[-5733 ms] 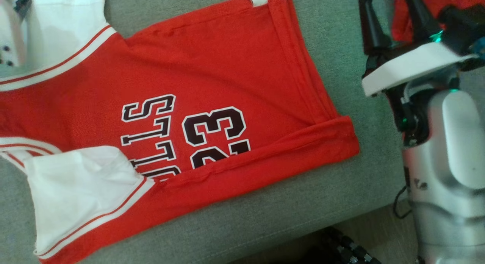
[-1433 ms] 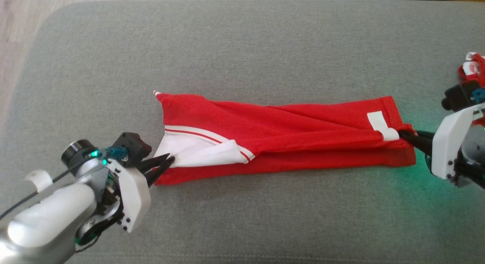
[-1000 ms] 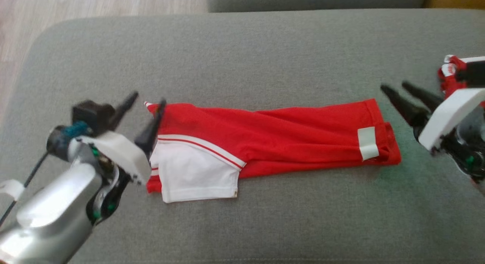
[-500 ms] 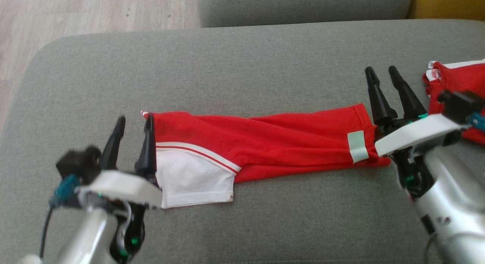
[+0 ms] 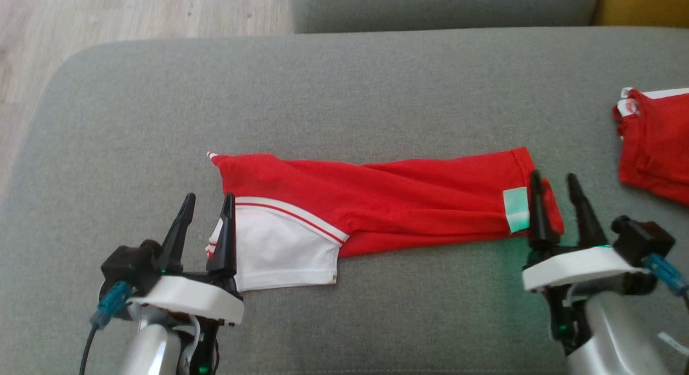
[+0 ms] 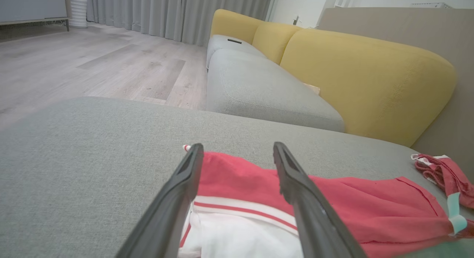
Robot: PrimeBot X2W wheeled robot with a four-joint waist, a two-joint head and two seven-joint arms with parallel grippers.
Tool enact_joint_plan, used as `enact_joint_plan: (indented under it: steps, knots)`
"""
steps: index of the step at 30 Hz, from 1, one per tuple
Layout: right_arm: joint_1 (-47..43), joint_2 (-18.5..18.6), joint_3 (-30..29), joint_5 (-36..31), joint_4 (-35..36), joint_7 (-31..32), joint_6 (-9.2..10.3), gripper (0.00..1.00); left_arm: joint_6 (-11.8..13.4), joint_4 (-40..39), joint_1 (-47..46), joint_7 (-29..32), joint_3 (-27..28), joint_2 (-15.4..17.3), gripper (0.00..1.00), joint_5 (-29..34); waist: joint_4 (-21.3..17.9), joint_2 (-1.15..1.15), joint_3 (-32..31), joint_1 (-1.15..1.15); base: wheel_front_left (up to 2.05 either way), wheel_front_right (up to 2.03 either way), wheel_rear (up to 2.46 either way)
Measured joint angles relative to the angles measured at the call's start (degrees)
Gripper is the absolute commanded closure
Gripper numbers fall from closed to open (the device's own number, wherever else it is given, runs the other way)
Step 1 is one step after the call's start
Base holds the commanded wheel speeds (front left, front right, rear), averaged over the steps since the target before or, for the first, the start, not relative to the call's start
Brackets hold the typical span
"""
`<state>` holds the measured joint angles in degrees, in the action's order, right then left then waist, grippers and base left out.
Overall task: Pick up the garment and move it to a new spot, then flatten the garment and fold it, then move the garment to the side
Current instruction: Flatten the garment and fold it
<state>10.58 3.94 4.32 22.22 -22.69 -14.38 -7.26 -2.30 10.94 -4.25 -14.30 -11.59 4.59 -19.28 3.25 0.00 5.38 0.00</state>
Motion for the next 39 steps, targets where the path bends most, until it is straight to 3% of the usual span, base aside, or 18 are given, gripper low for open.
enact_joint_plan:
  steps: [11,25,27,33,39]
  knots:
    - [7.31,-0.69,-12.41,-9.16,-18.18,1.99,0.0,0.0,-3.46,1.49,-2.37,0.0,2.01,-1.54,0.0,2.64,1.27,0.0,3.34,0.01,0.0,0.0,0.0]
    - [15.22,-0.24,-4.34,-2.86,-33.21,1.07,0.0,0.0,-4.58,3.41,-3.5,0.0,3.27,-1.85,0.0,2.49,0.96,0.0,4.78,0.01,0.0,0.0,0.0]
    - [15.77,-0.18,-3.99,-2.04,-34.28,0.58,0.0,1.0,-4.59,3.67,-3.5,0.0,3.27,-1.86,0.0,2.49,0.81,0.0,4.59,0.0,0.0,0.0,0.0]
    - [15.91,-0.53,-6.87,-3.75,-35.7,0.01,-0.07,1.0,-4.66,3.98,-3.48,0.0,3.26,-1.87,0.0,2.56,0.17,0.0,3.53,0.0,0.0,0.0,0.0]
    - [14.3,3.25,-17.91,-9.25,-33.66,0.02,-0.07,1.0,-4.77,4.09,-3.16,0.0,3.2,-1.87,0.0,2.55,-0.58,0.0,2.13,0.0,0.0,0.0,0.0]
